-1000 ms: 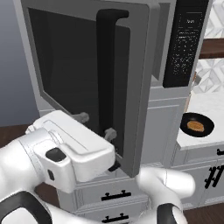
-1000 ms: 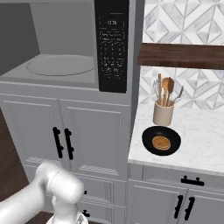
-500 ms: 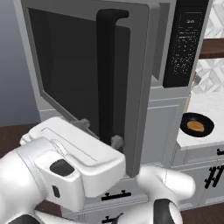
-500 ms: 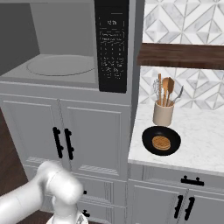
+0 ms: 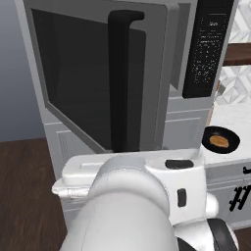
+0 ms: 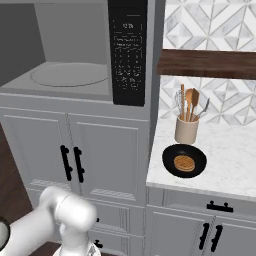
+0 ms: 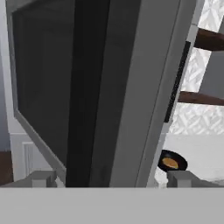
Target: Open the microwave, place the bowl with waffle inside the microwave, then close the microwave door and turn it on.
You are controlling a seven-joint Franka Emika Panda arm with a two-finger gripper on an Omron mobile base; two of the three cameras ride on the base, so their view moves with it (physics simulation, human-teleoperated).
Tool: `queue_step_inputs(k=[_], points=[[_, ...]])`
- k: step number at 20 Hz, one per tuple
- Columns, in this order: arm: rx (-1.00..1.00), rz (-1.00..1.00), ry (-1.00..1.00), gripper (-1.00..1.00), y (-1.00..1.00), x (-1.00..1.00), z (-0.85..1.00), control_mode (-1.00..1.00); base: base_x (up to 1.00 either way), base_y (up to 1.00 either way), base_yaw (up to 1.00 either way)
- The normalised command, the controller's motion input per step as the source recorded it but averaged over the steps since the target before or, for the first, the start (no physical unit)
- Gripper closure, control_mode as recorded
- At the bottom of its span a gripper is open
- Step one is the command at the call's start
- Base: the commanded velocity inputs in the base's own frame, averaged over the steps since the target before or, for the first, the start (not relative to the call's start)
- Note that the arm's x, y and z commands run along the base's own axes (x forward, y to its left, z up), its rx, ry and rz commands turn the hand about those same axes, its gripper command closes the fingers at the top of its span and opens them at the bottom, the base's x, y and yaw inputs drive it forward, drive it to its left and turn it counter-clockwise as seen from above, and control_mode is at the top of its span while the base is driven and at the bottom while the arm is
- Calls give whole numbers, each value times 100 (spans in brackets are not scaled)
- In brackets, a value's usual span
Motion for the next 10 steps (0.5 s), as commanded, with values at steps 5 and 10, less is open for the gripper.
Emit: queue_step_inputs(k=[5, 10], points=[[0, 50, -1, -100, -53, -62, 0, -100, 0, 0, 0], [2, 35, -9, -100, -55, -71, 0, -100, 0, 0, 0]])
